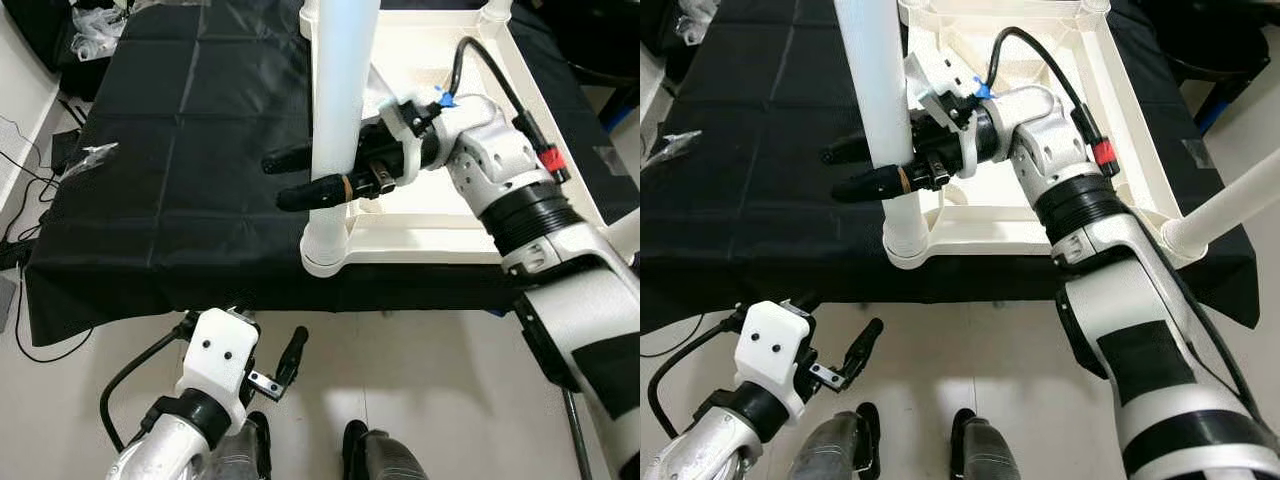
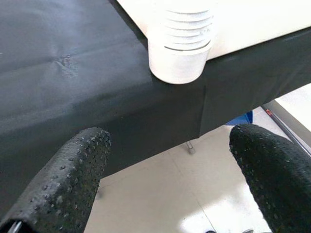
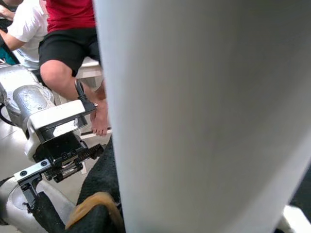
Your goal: Building children table
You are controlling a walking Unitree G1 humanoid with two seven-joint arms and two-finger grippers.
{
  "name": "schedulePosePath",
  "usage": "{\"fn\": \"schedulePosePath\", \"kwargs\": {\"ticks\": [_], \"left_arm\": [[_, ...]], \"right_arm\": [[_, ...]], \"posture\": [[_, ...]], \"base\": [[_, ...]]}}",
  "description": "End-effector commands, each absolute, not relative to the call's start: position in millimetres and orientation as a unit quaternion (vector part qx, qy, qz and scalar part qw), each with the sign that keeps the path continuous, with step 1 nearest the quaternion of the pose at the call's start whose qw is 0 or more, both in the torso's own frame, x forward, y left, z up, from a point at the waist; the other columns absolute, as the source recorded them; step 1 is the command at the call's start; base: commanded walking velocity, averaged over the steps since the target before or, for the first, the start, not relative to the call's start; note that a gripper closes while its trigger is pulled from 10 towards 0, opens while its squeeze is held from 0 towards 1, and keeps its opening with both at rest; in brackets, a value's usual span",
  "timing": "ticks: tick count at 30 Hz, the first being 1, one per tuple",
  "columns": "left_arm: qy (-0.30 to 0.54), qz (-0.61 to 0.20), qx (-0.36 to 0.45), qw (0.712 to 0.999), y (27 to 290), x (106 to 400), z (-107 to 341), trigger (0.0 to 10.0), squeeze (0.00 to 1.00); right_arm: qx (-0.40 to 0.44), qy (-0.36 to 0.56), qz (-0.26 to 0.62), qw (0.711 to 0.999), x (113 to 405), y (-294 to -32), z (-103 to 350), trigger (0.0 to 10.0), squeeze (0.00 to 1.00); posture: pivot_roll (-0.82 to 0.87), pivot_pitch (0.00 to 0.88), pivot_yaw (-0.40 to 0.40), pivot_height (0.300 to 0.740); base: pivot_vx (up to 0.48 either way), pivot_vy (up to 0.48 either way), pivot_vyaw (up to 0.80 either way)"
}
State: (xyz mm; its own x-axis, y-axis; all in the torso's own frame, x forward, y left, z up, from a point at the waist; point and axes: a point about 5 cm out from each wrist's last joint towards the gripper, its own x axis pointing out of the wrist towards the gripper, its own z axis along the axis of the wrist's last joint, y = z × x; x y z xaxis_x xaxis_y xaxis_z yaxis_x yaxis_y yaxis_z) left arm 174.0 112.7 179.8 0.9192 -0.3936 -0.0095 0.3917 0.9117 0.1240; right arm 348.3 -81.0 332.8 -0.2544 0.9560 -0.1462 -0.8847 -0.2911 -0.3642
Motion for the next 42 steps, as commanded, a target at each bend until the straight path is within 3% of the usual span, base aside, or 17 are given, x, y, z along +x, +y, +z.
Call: {"fn": "schedulePosePath", "kwargs": {"ticks": [1, 15, 16, 17, 20, 24, 26, 36, 42], "left_arm": [[-0.009, -0.200, 0.061, 0.978, 110.1, 170.5, 178.7, 10.0, 0.00], [-0.017, -0.194, 0.064, 0.979, 110.1, 174.5, 178.4, 10.0, 0.00], [-0.019, -0.194, 0.065, 0.979, 109.8, 174.9, 178.8, 10.0, 0.00], [-0.019, -0.194, 0.065, 0.979, 109.8, 174.9, 178.8, 10.0, 0.00], [-0.027, -0.192, 0.071, 0.979, 109.3, 175.8, 180.1, 10.0, 0.00], [-0.026, -0.190, 0.069, 0.979, 109.7, 175.9, 179.7, 10.0, 0.00], [-0.026, -0.190, 0.069, 0.979, 109.7, 175.9, 179.7, 10.0, 0.00], [-0.029, -0.186, 0.068, 0.980, 110.0, 179.3, 179.8, 10.0, 0.00], [-0.027, -0.191, 0.068, 0.979, 109.1, 179.4, 179.3, 10.0, 0.00]], "right_arm": [[-0.181, -0.059, 0.774, 0.604, 352.3, -88.7, 304.8, 10.0, 0.00], [-0.195, -0.034, 0.700, 0.686, 352.9, -96.0, 281.2, 10.0, 0.00], [-0.197, -0.017, 0.674, 0.712, 357.4, -95.5, 275.5, 10.0, 0.00], [-0.197, -0.017, 0.674, 0.712, 357.4, -95.5, 275.5, 10.0, 0.00], [-0.192, 0.015, 0.604, 0.773, 367.4, -96.5, 264.3, 10.0, 0.00], [-0.185, 0.012, 0.560, 0.807, 370.8, -99.5, 262.9, 10.0, 0.00], [-0.185, 0.012, 0.560, 0.807, 370.8, -99.5, 262.9, 10.0, 0.00], [-0.120, 0.043, 0.399, 0.908, 386.5, -114.4, 254.1, 10.0, 0.00], [-0.109, 0.040, 0.347, 0.931, 390.4, -119.8, 251.0, 10.0, 0.00]], "posture": [[0.20, 0.356, -0.044, 0.740], [0.19, 0.345, -0.037, 0.740], [0.19, 0.341, -0.038, 0.740], [0.19, 0.341, -0.038, 0.740], [0.19, 0.338, -0.041, 0.740], [0.19, 0.331, -0.042, 0.740], [0.19, 0.331, -0.042, 0.740], [0.19, 0.330, -0.046, 0.740], [0.19, 0.339, -0.043, 0.740]], "base": [[0.000, 0.000, 0.00], [0.000, 0.000, 0.00], [0.000, 0.000, 0.00], [0.000, 0.000, 0.00], [0.000, 0.000, 0.00], [0.000, 0.000, 0.00], [0.000, 0.000, 0.00], [0.000, 0.000, 0.00], [0.000, 0.000, 0.00]]}}
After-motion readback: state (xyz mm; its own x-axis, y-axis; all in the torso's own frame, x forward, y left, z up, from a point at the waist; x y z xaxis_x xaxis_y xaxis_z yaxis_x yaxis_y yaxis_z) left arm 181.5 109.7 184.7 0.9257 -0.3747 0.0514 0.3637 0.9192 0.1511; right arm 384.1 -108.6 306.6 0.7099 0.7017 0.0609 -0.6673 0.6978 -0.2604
